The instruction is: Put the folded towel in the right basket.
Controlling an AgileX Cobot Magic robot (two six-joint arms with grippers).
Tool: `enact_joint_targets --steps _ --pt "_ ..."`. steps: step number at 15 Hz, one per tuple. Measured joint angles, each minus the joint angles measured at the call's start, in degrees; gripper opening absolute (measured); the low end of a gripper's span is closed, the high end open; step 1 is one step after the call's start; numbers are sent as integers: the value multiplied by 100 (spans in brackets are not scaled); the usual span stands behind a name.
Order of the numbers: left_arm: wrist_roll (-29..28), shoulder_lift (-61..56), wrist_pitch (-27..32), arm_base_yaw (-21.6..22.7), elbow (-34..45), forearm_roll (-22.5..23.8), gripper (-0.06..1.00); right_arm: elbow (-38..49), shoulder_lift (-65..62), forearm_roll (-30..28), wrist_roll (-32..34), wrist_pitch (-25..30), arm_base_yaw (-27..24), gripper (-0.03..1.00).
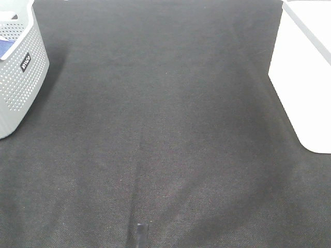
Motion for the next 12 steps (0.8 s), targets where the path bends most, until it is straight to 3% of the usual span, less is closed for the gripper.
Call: enact_joint_targets --steps 3,4,6,7,9,12 --pt "0 0 0 0 0 0 99 837 327 -229 46 23 0 10" --pt "0 0 0 0 0 0 99 951 458 -201 103 23 0 23" --pt "0 0 0 0 0 0 99 968 636 -34 109 23 0 73" --pt "0 0 0 0 0 0 99 968 636 57 46 23 0 89" --pt "0 0 0 0 0 0 99 968 636 241 46 23 0 96" --pt "0 0 0 0 0 0 99 968 476 252 -23 23 292 97"
